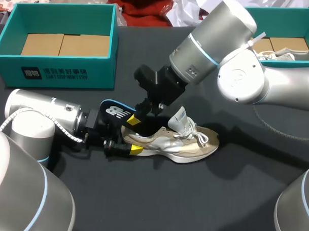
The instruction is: Take the shoe out of the shoebox, open the shoe tongue, remove and reinsert the insole, then place the shoe into the shoebox
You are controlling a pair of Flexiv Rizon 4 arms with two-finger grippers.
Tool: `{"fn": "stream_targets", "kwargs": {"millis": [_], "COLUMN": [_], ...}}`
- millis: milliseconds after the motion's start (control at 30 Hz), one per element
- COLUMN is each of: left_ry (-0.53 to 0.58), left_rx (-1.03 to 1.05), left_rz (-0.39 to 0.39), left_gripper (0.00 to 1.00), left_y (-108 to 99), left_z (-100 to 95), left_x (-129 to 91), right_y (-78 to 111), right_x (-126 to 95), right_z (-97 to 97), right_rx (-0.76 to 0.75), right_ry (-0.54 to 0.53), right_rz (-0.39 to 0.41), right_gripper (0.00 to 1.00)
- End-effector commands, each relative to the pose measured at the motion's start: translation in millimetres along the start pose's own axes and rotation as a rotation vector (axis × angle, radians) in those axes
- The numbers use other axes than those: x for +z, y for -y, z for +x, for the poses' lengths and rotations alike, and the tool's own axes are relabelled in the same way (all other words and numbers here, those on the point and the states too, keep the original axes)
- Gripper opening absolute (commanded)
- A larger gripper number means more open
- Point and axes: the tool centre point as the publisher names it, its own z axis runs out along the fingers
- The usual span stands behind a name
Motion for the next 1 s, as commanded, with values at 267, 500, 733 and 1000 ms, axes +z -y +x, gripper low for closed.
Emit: {"fn": "stream_targets", "kwargs": {"millis": [267,500,733,1000], "left_ry": [0.002,0.002,0.002,0.002], "left_rx": [0.0,0.0,0.0,0.0], "left_rz": [-0.001,-0.001,-0.001,-0.001], "left_gripper": [0.0,0.0,0.0,0.0], "left_y": [-3.3,-3.3,-3.3,-3.3], "left_z": [0.6,0.6,0.6,0.6], "left_x": [0.5,0.5,0.5,0.5], "right_y": [-35.2,-73.6,-73.6,-103.6], "right_x": [-10.7,-54.3,-54.3,-96.4], "right_z": [11.7,31.6,31.6,47.8], "right_rx": [-0.105,-0.143,-0.143,-0.26], "right_ry": [-0.008,-0.031,-0.031,0.031], "right_rz": [-0.087,-0.258,-0.258,-0.42], "right_gripper": [0.0,0.0,0.0,0.0]}}
